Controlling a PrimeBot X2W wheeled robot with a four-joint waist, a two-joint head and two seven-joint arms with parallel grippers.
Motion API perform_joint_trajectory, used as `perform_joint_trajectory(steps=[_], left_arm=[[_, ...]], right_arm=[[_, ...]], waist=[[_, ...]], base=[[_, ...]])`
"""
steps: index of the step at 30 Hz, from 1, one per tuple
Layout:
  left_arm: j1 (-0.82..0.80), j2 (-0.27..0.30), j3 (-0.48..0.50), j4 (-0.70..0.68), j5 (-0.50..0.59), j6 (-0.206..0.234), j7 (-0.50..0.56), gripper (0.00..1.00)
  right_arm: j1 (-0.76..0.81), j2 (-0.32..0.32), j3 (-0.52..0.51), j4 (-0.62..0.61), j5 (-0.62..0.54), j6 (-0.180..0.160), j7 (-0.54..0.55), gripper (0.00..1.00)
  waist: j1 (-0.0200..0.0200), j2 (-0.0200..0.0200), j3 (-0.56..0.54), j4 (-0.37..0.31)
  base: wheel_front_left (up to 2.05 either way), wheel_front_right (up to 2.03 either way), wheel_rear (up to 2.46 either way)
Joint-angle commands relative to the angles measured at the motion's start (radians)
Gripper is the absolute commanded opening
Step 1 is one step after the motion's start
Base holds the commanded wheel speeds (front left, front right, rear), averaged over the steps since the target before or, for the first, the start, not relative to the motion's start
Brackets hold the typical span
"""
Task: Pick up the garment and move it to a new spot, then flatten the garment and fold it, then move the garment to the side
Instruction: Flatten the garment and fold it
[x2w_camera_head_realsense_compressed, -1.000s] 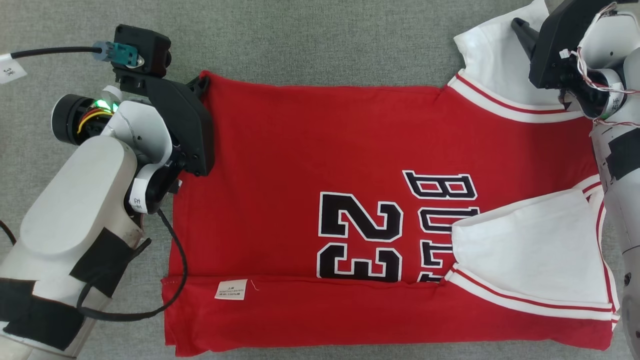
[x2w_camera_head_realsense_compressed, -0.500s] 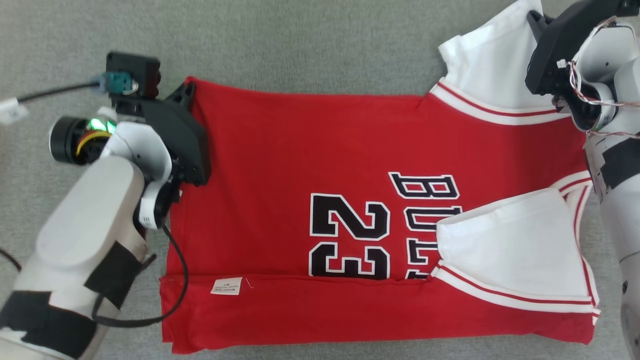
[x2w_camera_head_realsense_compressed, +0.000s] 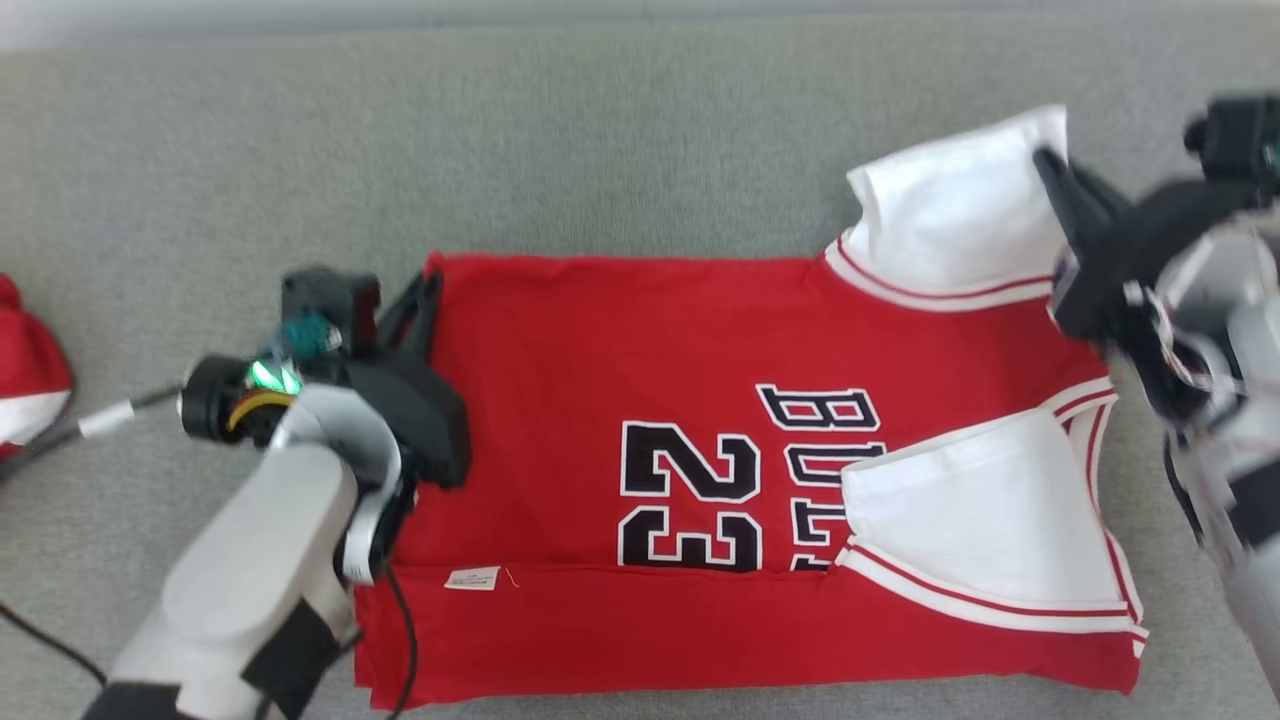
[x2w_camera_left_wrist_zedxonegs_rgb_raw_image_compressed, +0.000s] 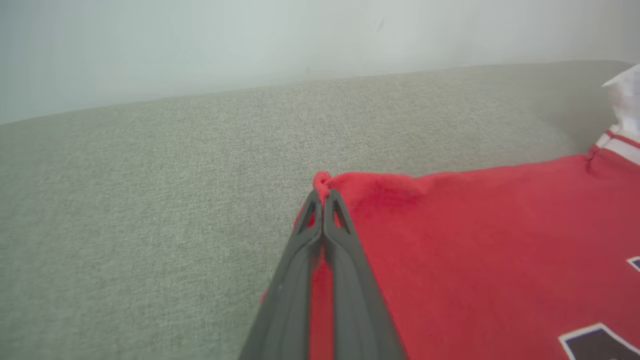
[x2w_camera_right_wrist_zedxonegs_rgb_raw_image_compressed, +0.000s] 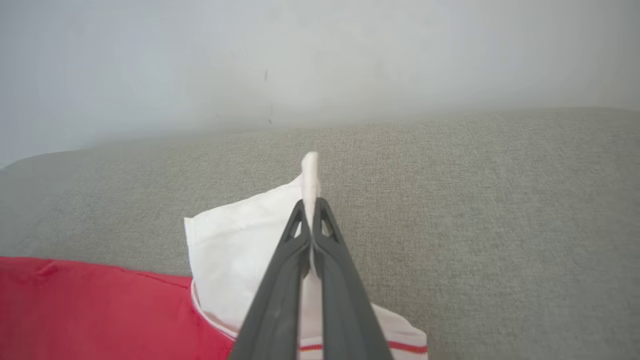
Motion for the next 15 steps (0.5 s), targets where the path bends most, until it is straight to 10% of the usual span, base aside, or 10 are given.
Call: perform_joint_trajectory(steps=[1,15], left_arm=[[0.029,0.004,-0.007,-0.009,0.014,-0.001,-0.019,0.00],[0.219,0.076,-0.026,-0.101,0.012,0.031,-0.072,0.00]], right_arm=[[0.051,-0.025,0.001,-0.039,0.024,-0.002,0.007,0.00],[0.457,-0.034,-0.131,-0.373,0.052,-0.002,0.199,0.00]], waist=[[0.0000,0.0000,-0.051,0.002],[0.0000,0.0000,-0.119,-0.018]], base=[[0.00,0.00,0.00],[0.00,0.00,0.00]])
